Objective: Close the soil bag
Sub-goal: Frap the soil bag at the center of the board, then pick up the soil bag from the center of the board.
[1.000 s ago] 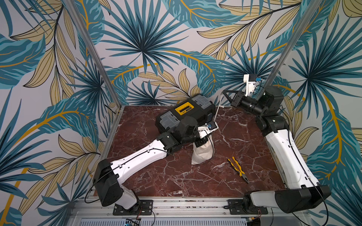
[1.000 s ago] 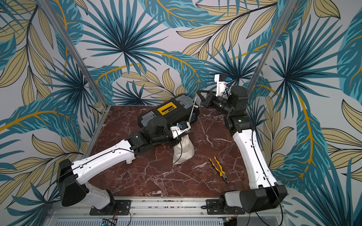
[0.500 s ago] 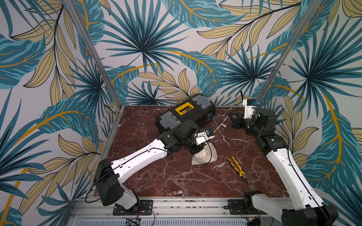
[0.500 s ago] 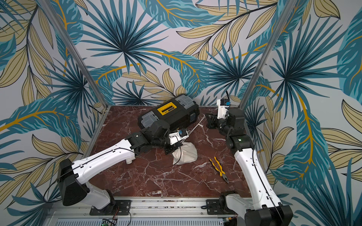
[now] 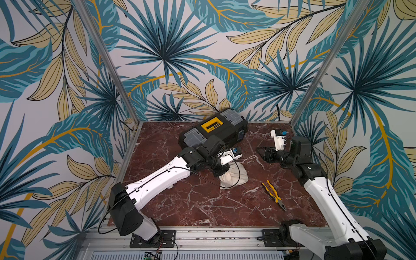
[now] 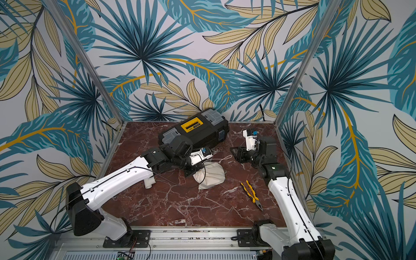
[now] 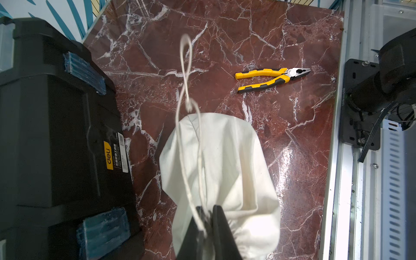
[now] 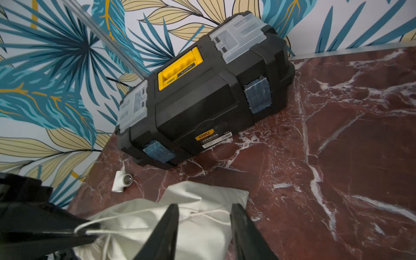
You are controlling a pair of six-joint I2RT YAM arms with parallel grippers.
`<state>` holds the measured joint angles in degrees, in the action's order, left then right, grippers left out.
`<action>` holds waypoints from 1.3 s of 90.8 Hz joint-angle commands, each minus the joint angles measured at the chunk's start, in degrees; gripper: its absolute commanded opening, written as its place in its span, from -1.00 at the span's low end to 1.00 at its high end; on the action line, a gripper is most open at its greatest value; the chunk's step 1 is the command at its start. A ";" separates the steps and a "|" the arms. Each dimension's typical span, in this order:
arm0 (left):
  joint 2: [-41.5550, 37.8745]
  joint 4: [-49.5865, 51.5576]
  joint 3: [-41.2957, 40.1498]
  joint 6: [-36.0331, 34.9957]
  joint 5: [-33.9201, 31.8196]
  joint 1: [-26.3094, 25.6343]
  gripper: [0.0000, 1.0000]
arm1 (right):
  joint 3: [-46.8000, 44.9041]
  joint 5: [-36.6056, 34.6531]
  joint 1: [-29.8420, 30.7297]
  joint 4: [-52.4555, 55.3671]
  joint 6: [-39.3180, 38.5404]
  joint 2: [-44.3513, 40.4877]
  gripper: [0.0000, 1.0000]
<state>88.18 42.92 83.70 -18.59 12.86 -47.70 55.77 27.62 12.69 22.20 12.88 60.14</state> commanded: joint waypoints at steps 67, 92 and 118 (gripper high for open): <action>3.03 3.49 6.19 -1.10 1.00 1.89 -1.00 | -17.89 20.71 6.56 -14.33 -34.03 -9.71 0.76; 3.28 2.28 6.53 0.09 2.29 3.08 -1.00 | -22.94 17.29 11.80 -20.98 -35.05 -9.56 0.76; 3.71 0.95 8.94 1.80 3.78 4.86 -1.00 | -24.48 11.09 16.89 -23.64 -36.20 -7.31 0.77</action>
<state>91.46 45.45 90.02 -17.80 15.46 -43.31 33.10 42.28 28.34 2.00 -22.26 52.10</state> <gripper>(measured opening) 0.118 0.881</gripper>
